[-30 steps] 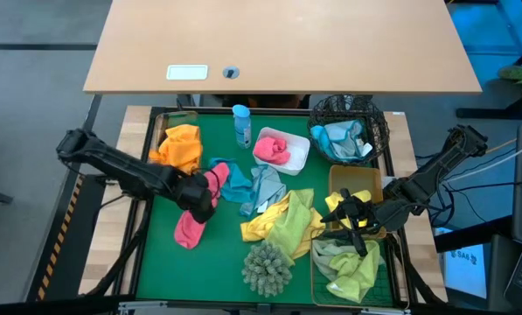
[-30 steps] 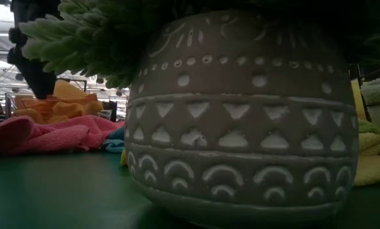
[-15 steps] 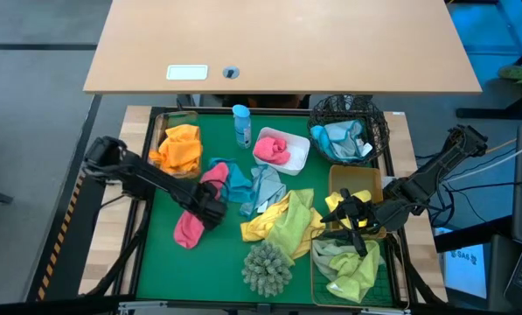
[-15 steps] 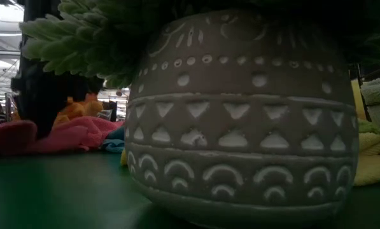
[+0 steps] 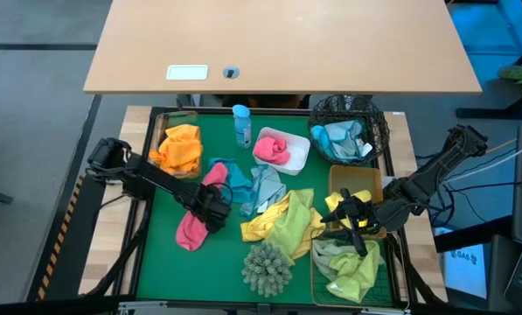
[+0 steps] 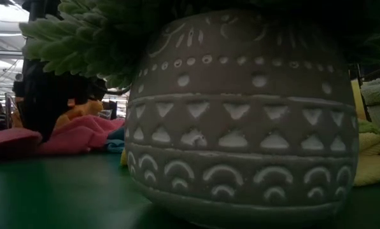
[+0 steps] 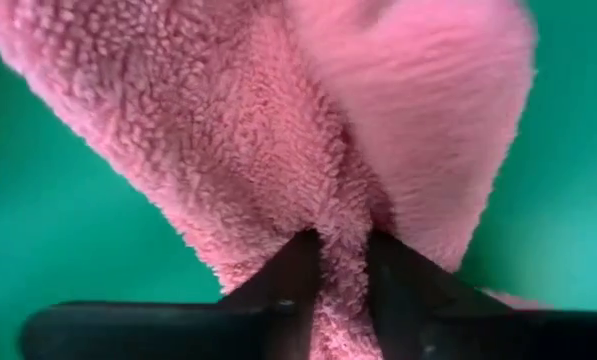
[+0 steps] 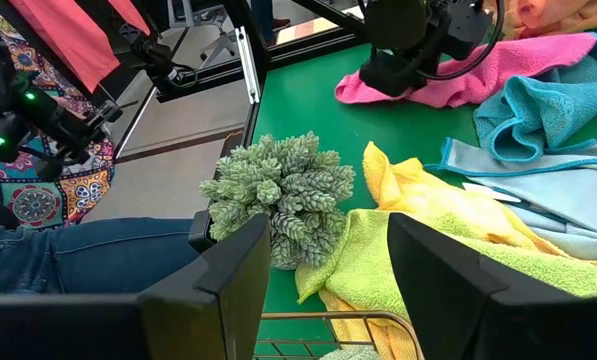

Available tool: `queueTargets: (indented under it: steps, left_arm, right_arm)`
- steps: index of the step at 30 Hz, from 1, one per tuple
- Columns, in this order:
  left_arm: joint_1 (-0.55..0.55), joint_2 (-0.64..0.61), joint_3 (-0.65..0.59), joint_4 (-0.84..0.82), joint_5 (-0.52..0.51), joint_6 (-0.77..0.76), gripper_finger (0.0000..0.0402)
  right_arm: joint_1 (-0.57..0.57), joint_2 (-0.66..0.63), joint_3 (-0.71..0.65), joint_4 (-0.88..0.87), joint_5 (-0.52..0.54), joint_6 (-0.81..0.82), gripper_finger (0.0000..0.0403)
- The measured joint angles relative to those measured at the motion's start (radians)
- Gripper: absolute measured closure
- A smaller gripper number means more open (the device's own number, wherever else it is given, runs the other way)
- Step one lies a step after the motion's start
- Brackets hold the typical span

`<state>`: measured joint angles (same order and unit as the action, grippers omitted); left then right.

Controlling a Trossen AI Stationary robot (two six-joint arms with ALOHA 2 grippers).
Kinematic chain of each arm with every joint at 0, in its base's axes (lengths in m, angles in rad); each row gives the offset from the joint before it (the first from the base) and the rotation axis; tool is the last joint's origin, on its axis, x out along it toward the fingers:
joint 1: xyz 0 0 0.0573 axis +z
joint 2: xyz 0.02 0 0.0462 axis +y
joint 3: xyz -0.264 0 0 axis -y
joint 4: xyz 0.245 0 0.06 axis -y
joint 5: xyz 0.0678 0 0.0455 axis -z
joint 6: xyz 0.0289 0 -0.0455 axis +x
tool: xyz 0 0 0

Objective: Sort microfiber towel by color & place in baskets
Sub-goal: Put the pink microfiber towel into the white bin

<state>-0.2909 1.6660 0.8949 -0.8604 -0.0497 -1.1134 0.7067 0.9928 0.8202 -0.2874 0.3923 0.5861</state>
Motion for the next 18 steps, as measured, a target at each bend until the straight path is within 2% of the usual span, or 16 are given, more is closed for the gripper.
queueTargets:
  steps: [6,13,18]
  left_arm:
    - [-0.001,-0.025,0.036,0.002,0.074,0.047,0.0393]
    - [-0.001,-0.026,0.121,-0.006,0.148,0.127,0.0393]
    - [-0.001,-0.026,0.229,-0.01,0.172,0.202,0.0398]
  right_arm:
    - [0.0,0.0,0.0,0.0,0.0,0.0,0.0201]
    - [0.0,0.0,0.0,0.0,0.0,0.0,0.0201]
    - [0.0,0.0,0.0,0.0,0.0,0.0,0.0201]
